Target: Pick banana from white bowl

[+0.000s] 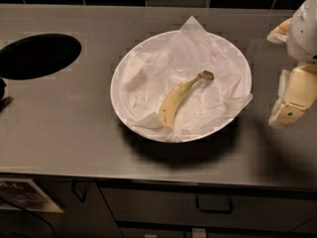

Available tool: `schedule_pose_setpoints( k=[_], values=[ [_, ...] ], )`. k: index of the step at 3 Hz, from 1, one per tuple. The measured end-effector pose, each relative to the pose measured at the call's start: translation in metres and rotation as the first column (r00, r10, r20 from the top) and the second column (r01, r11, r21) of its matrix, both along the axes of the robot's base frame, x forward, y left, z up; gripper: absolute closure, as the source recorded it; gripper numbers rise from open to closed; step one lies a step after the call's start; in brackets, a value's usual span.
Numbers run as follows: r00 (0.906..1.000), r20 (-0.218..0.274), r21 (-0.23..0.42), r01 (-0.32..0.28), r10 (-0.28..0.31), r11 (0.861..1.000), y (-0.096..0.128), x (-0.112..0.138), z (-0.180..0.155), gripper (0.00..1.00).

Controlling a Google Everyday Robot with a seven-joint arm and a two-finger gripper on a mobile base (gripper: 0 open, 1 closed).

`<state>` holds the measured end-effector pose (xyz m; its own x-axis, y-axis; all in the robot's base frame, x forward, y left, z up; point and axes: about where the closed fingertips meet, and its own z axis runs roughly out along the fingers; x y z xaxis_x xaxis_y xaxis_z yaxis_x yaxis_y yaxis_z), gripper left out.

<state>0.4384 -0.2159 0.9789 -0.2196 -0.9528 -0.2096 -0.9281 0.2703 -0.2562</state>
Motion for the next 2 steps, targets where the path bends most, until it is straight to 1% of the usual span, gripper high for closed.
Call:
schedule_pose_setpoints(
  k=[2],
  values=[
    [0.9999,0.007,0.0,-0.008,0.008,1.0,0.0026,0.0019,0.0015,0.0]
  ],
)
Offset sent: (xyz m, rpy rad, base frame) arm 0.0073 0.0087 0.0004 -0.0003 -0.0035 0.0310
